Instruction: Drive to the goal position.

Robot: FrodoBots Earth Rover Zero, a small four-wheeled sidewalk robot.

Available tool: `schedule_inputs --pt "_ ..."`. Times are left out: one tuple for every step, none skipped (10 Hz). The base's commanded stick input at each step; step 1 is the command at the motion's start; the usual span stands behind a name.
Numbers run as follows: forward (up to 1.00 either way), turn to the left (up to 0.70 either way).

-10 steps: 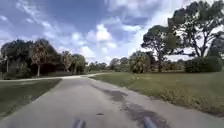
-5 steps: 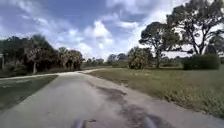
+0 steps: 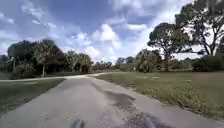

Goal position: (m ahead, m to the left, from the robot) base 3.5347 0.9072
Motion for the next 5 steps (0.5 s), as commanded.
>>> schedule_inputs --pt "0.69 0.34" --pt "0.69 0.34" --pt "0.69 0.34" --pt "0.69 0.34" --pt "0.69 0.34"
